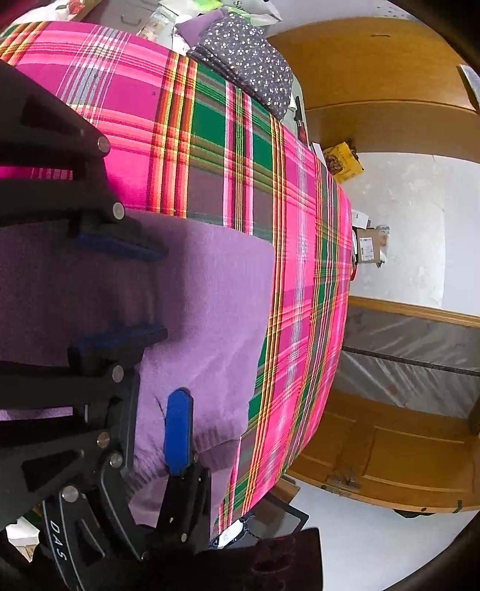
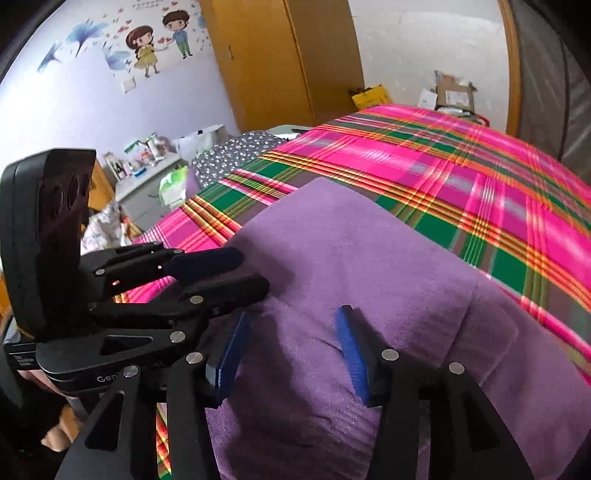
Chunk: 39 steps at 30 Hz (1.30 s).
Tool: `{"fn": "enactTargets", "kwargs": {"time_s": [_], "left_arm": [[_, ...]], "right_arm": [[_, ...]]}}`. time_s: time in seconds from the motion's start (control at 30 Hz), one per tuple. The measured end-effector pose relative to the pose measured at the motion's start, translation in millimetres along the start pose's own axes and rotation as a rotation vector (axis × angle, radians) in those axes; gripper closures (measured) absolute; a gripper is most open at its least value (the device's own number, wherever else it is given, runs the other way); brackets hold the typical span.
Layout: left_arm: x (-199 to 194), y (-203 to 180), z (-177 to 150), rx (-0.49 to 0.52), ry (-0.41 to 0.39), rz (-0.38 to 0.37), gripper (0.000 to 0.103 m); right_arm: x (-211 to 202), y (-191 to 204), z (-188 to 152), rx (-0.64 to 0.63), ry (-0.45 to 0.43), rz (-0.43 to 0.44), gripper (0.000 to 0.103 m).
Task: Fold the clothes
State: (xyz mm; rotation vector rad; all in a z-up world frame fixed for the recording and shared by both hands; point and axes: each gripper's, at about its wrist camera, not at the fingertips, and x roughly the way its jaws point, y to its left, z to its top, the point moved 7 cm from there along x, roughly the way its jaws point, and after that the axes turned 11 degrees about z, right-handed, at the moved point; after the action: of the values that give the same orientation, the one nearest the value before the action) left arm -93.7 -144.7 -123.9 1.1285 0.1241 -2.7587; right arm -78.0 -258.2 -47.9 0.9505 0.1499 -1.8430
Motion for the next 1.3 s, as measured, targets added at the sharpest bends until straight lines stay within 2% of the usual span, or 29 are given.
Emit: {"fn": "enactTargets", "kwargs": {"time_s": [0.17,0.3,0.6,0.7,0.9,1.07,1.13,1.3], "left_arm": [[-6.2,6.6,1.3,-0.051,0.040,-0.011,0.066],[-12.8,2.7,3.9,-0.030,0.022,0.021,0.066],[-5.3,1.3,-3.0,0.001,0.031,0.027,0.066],[-8.2,0.4,-0.5,0.005,0.033,0.037,0.066],[-2.3,-1.0,16.5,0.020,0.024,0.064,0.066],[8.8,1.7,20.9,0.020,0.034,0.085,0.066],[14.1,3.1,17.9,0.018,0.045,0.090,0.066],[16.4,1.0,14.8,0.042,0.018,0.104,0.066]], "right_arm": [[-19.3,4.8,-7.4,-0.035,-0.017,-0.051,0.051],[-28.2,7.7,-20.0,-0.067,-0.006,-0.093,0.052],[-27.0,9.7,-32.3,-0.172,0.025,-0.157,0.054],[-39.3,3.4,-25.1,-0.140,-0.020,-0.153,0.056],[-53.8,-31.4,5.4,-0.081,-0.070,-0.220,0.056],[-39.7,-53.1,18.8,-0.049,-0.052,-0.226,0.062],[-34.5,-58.2,16.1,-0.044,-0.039,-0.232,0.063],[-26.8,-64.4,9.6,-0.023,-0.010,-0.222,0.064]]}}
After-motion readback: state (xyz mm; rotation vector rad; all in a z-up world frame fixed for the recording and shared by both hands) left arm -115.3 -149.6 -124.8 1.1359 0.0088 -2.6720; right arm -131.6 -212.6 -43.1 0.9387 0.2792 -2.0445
